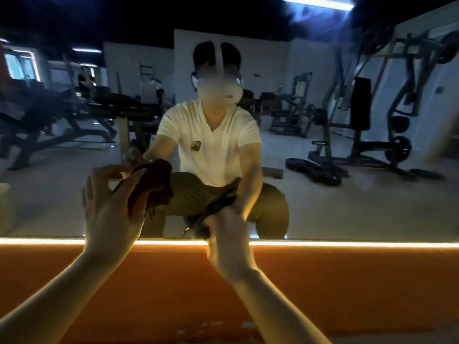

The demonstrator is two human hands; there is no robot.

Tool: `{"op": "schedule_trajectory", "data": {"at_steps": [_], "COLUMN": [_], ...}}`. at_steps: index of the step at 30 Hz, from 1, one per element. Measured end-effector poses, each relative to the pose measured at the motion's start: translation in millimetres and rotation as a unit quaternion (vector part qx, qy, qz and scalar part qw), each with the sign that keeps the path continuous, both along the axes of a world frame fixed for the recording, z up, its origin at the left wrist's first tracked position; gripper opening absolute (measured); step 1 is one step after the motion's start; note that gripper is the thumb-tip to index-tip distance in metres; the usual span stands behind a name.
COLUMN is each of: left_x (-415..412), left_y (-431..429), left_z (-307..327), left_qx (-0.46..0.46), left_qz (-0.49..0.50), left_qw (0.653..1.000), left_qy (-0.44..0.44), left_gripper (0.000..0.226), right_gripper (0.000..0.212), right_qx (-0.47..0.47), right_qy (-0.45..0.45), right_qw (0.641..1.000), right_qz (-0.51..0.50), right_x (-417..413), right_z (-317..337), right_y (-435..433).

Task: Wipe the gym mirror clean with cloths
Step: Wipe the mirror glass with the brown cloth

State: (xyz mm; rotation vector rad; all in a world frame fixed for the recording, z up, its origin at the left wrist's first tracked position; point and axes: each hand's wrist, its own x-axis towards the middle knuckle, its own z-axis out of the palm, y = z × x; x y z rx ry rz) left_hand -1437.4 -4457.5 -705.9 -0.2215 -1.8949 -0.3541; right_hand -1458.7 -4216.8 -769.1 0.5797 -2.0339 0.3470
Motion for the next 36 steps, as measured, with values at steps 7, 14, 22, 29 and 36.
{"op": "schedule_trajectory", "data": {"at_steps": [7, 14, 22, 29, 36], "left_x": [0.2, 6.1, 10.8, 9.0, 5.6], "left_y": [-20.7, -42.1, -101.7, -115.1, -118.4], "left_z": [-1.5, -13.8, -12.4, -13.3, -14.6], "left_qx": [0.046, -0.026, 0.097, 0.094, 0.109], "left_qz": [-0.016, 0.008, 0.008, -0.019, -0.037], "left_qw": [0.999, 0.999, 0.992, 0.992, 0.989], "left_qy": [-0.015, -0.044, -0.083, -0.082, -0.089], "left_gripper": [0.041, 0.037, 0.03, 0.029, 0.034], "right_gripper": [0.033, 0.054, 0.053, 0.053, 0.04], "right_qx": [-0.085, -0.296, 0.134, -0.196, 0.186], "right_qy": [0.054, 0.061, -0.01, 0.061, 0.024], "right_qw": [0.994, 0.948, 0.989, 0.978, 0.979], "right_qz": [-0.036, -0.1, 0.068, -0.027, 0.084], "right_x": [-8.3, -9.9, -2.9, -14.2, -5.0], "right_z": [37.8, 68.7, 9.8, 113.1, 4.8], "right_y": [35.7, 15.5, -53.8, -76.5, -114.9]}}
